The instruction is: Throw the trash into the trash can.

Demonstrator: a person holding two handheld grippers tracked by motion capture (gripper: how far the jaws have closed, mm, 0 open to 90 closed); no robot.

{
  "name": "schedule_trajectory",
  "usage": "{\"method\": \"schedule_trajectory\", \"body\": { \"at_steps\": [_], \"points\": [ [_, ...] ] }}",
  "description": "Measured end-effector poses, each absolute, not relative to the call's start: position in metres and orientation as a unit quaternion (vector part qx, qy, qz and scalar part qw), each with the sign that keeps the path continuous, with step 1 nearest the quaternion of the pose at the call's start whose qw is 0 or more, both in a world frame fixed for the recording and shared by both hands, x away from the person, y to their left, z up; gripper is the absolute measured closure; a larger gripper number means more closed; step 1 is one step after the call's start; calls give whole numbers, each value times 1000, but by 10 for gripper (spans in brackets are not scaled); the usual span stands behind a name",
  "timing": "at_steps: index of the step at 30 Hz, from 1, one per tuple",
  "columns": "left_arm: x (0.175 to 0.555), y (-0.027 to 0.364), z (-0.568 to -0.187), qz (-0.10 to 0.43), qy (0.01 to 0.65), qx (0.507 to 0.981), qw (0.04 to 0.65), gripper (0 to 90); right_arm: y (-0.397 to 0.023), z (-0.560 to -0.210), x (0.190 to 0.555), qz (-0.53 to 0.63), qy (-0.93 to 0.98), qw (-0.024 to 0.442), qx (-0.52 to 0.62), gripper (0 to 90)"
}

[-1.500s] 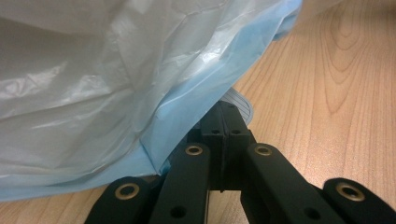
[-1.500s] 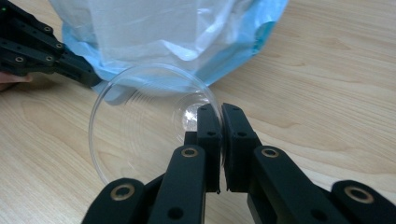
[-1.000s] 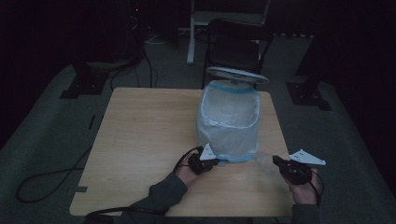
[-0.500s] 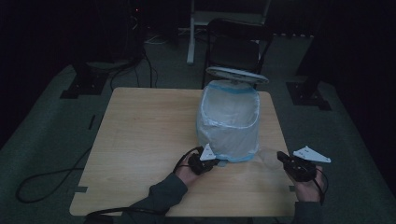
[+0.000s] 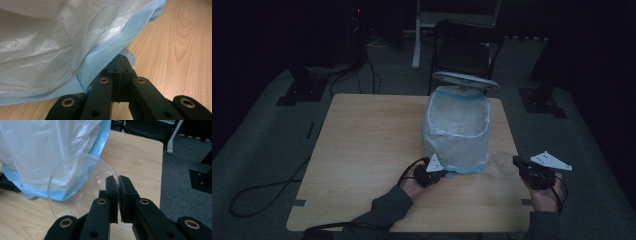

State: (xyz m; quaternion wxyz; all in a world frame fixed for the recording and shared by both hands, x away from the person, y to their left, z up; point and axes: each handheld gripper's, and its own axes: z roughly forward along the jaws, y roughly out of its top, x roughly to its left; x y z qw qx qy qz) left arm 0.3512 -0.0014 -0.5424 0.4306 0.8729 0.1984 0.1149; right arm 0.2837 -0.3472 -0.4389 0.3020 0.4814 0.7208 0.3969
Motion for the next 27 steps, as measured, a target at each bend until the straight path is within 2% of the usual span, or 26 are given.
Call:
{"method": "schedule_trajectory", "body": {
  "at_steps": [27],
  "points": [
    [352, -1, -542, 115, 198, 873, 430, 900, -346, -408, 291, 410, 709, 330, 470, 870]
  ]
}}
